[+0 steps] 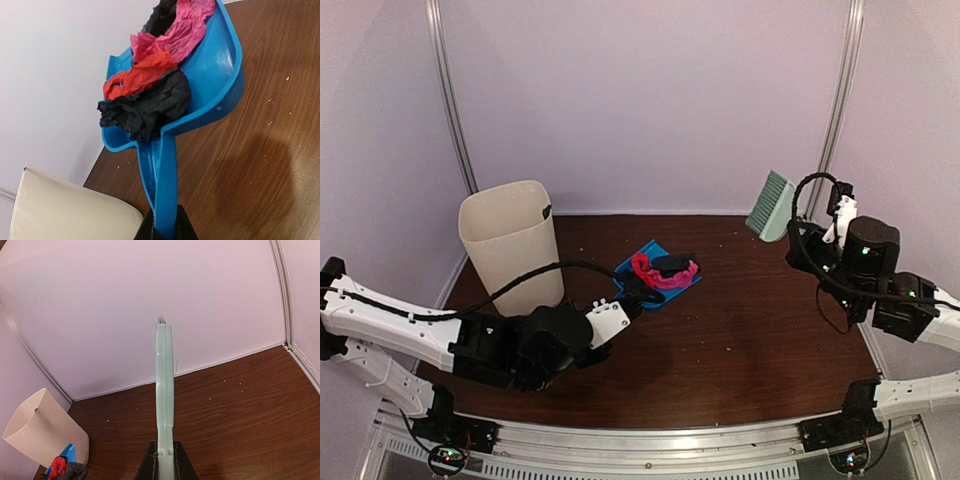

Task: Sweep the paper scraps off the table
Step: Dump the paper scraps in the dustpan into the trash bin.

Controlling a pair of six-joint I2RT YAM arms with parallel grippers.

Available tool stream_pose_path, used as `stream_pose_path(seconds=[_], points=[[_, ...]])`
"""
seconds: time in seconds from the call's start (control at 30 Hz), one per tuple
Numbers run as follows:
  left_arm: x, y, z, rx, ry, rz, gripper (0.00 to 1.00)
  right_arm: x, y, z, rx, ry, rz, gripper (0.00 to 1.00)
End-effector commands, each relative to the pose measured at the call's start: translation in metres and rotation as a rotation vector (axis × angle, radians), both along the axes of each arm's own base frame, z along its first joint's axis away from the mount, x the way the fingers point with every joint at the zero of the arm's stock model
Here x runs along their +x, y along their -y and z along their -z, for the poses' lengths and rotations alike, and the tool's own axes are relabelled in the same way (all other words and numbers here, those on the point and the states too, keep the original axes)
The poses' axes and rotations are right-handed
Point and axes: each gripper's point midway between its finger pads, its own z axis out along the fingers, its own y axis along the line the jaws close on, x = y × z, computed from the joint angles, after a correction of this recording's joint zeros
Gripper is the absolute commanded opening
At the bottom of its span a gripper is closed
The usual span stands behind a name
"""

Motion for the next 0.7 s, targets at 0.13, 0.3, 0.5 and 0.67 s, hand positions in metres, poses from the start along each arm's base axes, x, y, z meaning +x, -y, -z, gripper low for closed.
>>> stream_pose_path(seconds=[0.13, 0.3, 0.5, 0.67], points=[[0.009, -0.019, -0.047, -0.092, 0.012, -0.115, 0.00, 0.036, 0.015, 0.058, 0.004, -0.079, 0.032, 0.00], [0.018, -0.032, -0.064, -0.122, -0.009, -0.176, 0.00, 0.051, 0.014, 0.092, 0.013, -0.098, 0.015, 0.00], [0.026, -0.053, -0.081, -0.137, -0.028, -0.255, 0.00, 0.062, 0.017, 0.126, 0.006, -0.123, 0.024, 0.00], [0.038, -0.079, -0.096, -0.175, -0.048, -0.352, 0.00, 0.066, 0.013, 0.144, 0.009, -0.146, -0.001, 0.00]])
